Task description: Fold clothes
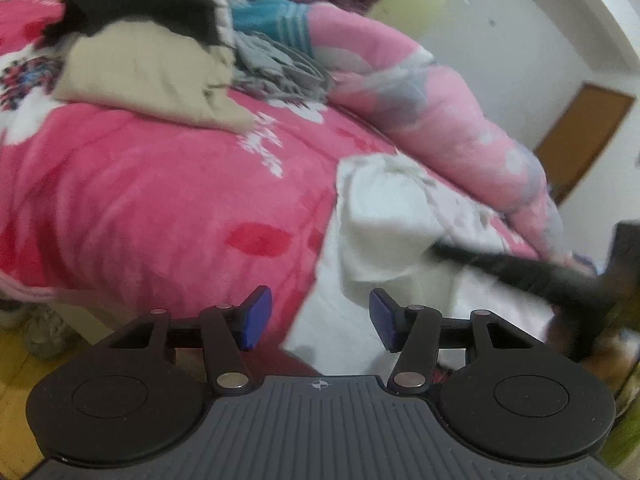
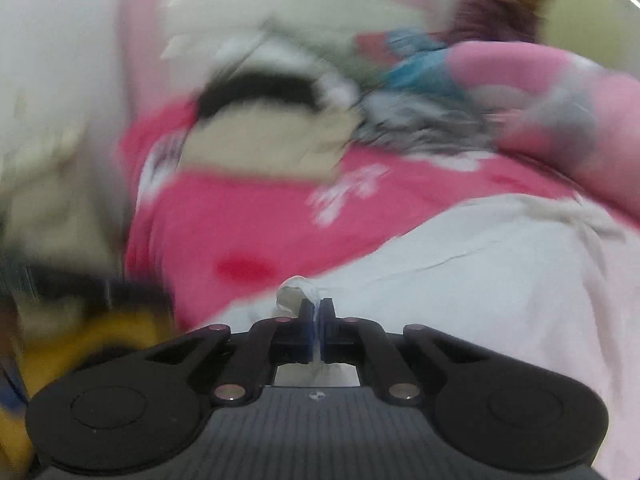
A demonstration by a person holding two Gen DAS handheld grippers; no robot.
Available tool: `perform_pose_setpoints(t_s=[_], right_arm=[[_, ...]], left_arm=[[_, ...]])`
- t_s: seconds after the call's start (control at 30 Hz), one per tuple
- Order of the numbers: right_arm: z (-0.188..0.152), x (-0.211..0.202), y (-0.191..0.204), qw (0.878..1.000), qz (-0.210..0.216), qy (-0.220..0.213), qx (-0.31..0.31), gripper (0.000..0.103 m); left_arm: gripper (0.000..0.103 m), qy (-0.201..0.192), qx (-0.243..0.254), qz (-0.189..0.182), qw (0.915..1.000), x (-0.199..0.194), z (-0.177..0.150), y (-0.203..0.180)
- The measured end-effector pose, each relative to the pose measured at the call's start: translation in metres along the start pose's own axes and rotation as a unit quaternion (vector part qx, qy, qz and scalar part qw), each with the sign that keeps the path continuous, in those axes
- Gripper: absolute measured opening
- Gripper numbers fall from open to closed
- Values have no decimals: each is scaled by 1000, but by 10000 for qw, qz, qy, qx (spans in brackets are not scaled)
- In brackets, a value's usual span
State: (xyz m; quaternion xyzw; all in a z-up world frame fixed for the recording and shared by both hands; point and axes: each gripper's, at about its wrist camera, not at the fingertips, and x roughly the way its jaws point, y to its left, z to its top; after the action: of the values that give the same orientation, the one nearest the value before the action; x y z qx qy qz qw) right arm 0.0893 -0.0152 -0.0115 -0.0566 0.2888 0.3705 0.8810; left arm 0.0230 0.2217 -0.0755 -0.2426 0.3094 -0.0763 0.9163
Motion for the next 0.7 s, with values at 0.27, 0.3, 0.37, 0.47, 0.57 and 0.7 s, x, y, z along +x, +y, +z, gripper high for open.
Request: perform_pose_setpoints(t_s=[0.27, 0.3, 0.37, 0.47, 0.57, 0.7], right_arm=[[-43, -100, -113, 9390, -480, -1421, 3095, 1], [-55, -104, -124, 9280, -515, -1469, 3385, 1], [-85, -109, -148, 9025, -615, -1435, 4013, 1], [-118, -107, -166, 8810, -661, -1305, 4500, 1], [-132, -107, -173, 8758, -627, -1259, 4618, 1], [-131, -109, -175, 8800, -557, -1302, 4533, 1]], left_arm=[[57, 112, 820, 220, 9963, 27, -8, -25], [56, 128, 921, 315, 9952, 30, -10, -28], [43, 178, 1120, 516, 9922, 36, -12, -34], [20, 249, 1181, 810, 9894, 43, -15, -38], [2, 185, 1047, 986, 9894, 43, -13, -39], [0, -219, 951, 1205, 9879, 32, 8, -43]])
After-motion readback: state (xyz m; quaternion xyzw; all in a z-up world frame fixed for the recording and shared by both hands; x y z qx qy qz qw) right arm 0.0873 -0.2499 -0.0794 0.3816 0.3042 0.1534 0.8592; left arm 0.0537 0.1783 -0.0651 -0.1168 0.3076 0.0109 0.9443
